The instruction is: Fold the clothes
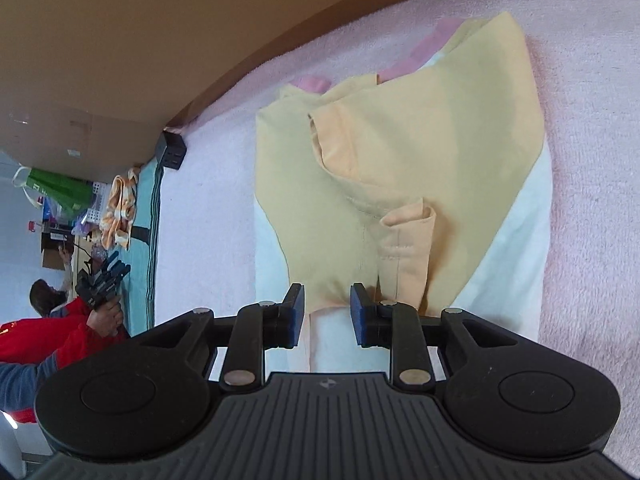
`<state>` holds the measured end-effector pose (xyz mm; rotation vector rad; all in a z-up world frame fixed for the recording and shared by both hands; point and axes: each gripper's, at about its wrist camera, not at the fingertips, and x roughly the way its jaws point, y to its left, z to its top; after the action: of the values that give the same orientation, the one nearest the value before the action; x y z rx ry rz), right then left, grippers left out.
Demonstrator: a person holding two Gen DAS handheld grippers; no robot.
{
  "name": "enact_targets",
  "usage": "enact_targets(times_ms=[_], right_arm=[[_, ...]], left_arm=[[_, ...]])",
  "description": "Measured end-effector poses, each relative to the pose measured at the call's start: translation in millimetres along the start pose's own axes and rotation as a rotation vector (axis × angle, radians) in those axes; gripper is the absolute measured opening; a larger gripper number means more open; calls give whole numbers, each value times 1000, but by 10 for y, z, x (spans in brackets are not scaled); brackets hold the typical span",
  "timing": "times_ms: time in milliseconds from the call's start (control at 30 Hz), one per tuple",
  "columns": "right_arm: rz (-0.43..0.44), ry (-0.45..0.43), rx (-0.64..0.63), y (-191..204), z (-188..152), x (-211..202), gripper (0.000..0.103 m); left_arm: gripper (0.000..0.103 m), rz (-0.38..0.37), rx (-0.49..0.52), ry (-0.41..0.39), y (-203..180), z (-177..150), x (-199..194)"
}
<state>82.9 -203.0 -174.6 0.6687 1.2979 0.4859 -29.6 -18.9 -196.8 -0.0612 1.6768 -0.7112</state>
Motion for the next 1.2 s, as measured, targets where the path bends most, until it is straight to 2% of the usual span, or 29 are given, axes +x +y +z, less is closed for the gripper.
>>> enact_targets(times_ms=[33, 133, 200, 267, 367, 433, 600, 733, 800, 833, 867, 1067, 1200], right_arm=[[8, -8, -4, 7, -5, -34, 29], [38, -119, 6, -33, 45, -327, 29], [-10, -161, 33, -118, 107, -430, 29], [-53, -155, 57, -231, 152, -439, 29], [-39, -147, 114, -361, 145, -406, 30], [-19, -158, 122, -371, 109, -401, 35], [-97, -161, 18, -187, 48, -357, 37], [-176, -168, -88, -5, 15, -303, 36], [-219, -163, -130, 52, 4, -268, 30], [-232, -156, -152, 72, 2, -242, 22], [-246, -154, -167, 83, -3, -230, 15], [-258, -194, -241, 138, -114, -274, 13], [-255, -227, -358, 228, -261, -257, 13]], left_arm=[[31, -4, -5, -4, 18, -2, -14], [31, -12, -19, -9, 64, -1, -42], [31, -10, -19, -10, 35, 34, -21], [32, -7, -17, -12, 5, 68, -7], [33, -4, -11, -13, -31, 92, 4], [33, -6, -16, -12, -25, 98, 8], [33, 4, -25, -26, -28, 167, -15], [38, 26, -27, -45, -19, 220, -74], [38, 29, -34, -54, 17, 263, -116], [38, 31, -41, -64, 56, 296, -167], [38, 33, -49, -76, 99, 330, -225], [39, 67, -126, -204, 520, 734, -824], [40, 98, -164, -291, 777, 1134, -1254]])
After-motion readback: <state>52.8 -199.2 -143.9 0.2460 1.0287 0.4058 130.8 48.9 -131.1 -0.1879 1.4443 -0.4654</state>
